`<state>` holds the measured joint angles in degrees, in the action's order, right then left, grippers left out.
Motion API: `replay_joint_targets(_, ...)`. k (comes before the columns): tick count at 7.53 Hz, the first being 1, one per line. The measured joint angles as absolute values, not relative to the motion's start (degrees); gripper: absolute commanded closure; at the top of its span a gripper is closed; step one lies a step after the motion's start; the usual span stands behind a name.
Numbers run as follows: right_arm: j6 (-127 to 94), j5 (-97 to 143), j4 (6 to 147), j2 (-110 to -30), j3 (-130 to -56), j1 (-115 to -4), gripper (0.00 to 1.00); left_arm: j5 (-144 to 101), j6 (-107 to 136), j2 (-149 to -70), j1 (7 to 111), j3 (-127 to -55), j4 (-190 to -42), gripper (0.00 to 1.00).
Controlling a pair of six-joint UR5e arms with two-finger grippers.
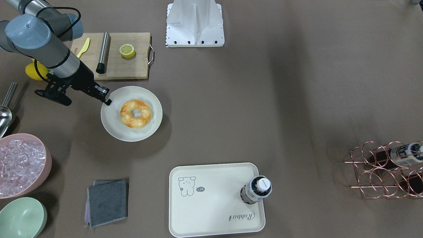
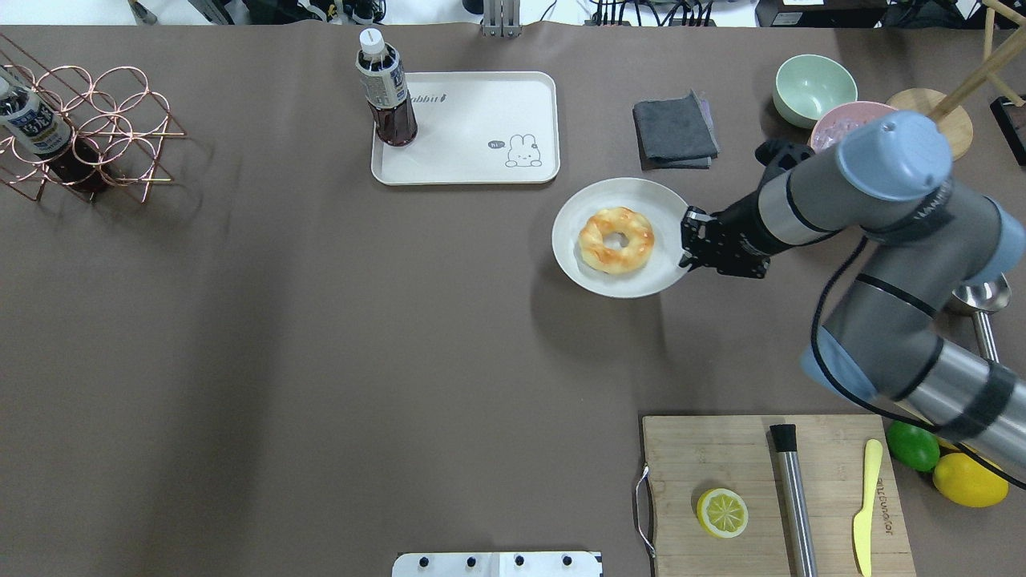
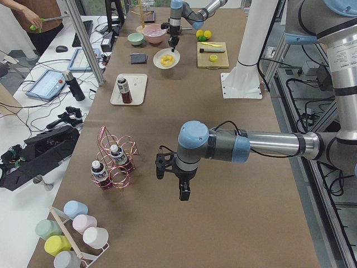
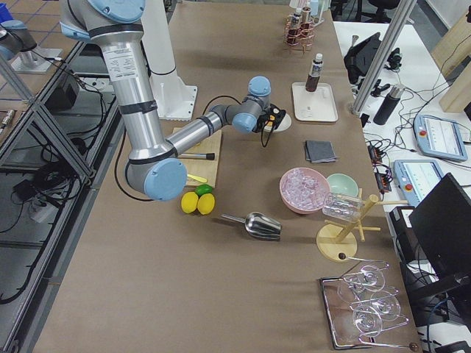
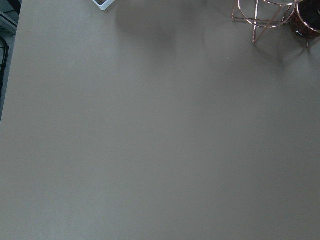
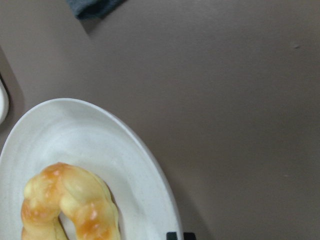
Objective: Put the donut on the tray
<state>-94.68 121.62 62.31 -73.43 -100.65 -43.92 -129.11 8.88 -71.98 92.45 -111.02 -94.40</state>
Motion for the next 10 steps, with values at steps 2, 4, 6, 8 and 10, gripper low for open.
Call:
replay_joint_targets(2,-98.15,120.96,62.25,-63.59,-92.21,-44.11,1.00,-129.07,8.88,-71.85,92.46,-111.47,-94.39,0.02)
replay_joint_targets(4,-100.07,120.13,61.37,-55.52,-83.88,-44.45,1.00,-129.03,8.88,-71.84,92.51,-111.64,-94.40,0.02)
replay_joint_targets(6,-102.34,118.82,57.64,-49.46,-74.97,-44.47,1.00,-129.03,8.88,-71.89,92.54,-111.67,-94.40,0.02)
replay_joint_targets(8,-104.74,117.84,56.41,-43.88,-68.16,-44.42,1.00,-129.02,8.88,-71.89,92.76,-111.98,-94.39,0.02)
replay_joint_targets(10,-106.04,116.12,56.22,-39.32,-62.11,-44.26,1.00,-128.95,8.88,-71.87,92.97,-112.11,-94.39,0.02)
